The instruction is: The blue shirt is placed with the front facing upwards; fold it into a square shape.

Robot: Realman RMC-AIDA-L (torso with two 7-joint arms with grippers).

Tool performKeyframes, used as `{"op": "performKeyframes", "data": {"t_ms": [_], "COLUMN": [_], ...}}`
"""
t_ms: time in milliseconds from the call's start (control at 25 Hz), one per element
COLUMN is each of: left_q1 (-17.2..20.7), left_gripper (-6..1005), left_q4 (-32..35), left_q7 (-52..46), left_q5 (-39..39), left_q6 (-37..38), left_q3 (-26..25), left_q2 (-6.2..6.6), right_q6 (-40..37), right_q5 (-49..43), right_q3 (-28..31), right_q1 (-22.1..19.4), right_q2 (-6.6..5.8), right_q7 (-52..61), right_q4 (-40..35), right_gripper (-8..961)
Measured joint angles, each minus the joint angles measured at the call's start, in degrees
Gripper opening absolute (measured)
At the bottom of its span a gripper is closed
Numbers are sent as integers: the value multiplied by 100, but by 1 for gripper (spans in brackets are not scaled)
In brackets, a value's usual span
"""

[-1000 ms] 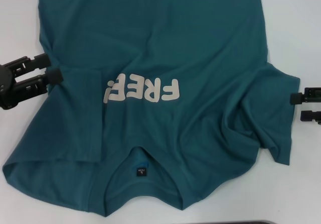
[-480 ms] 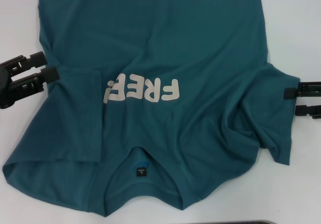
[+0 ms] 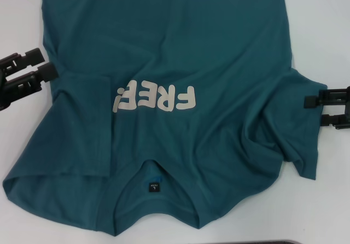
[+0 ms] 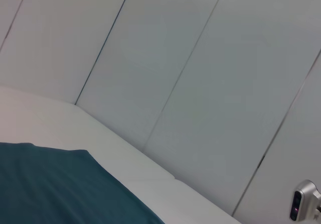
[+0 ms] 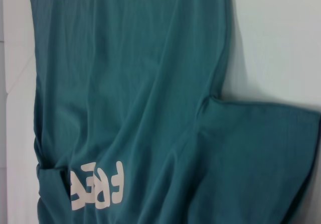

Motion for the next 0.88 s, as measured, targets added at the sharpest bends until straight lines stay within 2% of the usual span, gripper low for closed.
{"op": "performKeyframes", "data": {"t_ms": [320, 600, 880], "left_q1": [2, -3, -29], "left_gripper": [736, 736, 736], "left_q4": [3, 2, 2], "left_q7": [7, 1, 1], "left_q5": [-19, -47, -89], "left_q6": [-26, -25, -86], "left_q3": [0, 0, 0], "left_q2": [-5, -7, -7], "right_q6": [117, 117, 119], "right_q5": [-20, -43, -151], "right_q3": [-1, 3, -65], "right_q1": [134, 201, 229], "right_q2": [62, 62, 61], "right_q7": [0, 0, -3], "right_q4": [64, 63, 21], "right_gripper": [801, 799, 665]}}
